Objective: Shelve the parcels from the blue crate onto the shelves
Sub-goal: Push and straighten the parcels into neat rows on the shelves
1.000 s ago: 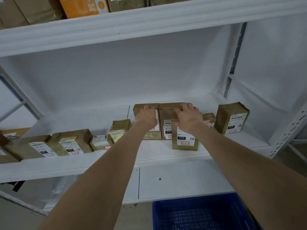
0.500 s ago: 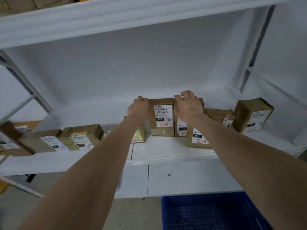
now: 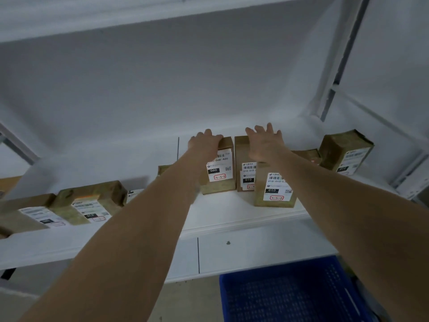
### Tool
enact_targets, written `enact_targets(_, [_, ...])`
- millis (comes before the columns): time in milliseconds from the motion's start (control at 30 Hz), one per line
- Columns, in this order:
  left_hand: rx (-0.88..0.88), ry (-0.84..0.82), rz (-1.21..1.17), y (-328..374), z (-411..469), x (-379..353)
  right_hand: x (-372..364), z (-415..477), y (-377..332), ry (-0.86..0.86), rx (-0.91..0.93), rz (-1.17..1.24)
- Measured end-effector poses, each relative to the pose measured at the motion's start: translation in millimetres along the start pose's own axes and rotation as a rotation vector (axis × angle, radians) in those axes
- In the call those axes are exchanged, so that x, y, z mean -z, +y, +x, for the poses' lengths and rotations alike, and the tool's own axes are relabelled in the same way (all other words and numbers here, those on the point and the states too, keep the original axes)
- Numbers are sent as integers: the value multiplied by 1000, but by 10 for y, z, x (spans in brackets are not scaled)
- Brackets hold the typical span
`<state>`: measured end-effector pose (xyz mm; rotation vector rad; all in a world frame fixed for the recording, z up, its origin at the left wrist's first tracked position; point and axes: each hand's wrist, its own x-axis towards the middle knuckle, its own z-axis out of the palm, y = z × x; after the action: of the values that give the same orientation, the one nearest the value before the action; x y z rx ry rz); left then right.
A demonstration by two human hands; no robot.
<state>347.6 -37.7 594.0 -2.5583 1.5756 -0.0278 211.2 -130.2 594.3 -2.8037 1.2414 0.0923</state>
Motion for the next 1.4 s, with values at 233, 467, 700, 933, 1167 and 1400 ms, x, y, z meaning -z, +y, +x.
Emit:
enact_targets(233, [18, -97, -42, -307, -90, 71, -63, 53, -114, -24, -25, 12])
enact_targets(467, [63, -81, 15, -263, -143, 35, -98, 89, -197, -7, 80, 64])
enact_targets(700, [-56, 48, -88, 58, -168, 145, 63, -48, -29, 73, 100, 210])
enact_targets(933, [-80, 108, -89, 701, -91, 177, 150, -206, 481, 125, 32, 205])
enact_targets(1167, [41, 17, -102, 838, 96, 135, 139, -351, 801, -121, 53, 280])
enact_targets(1400, [-46, 49, -281, 1011, 311, 112, 47, -261, 880, 61, 52, 259])
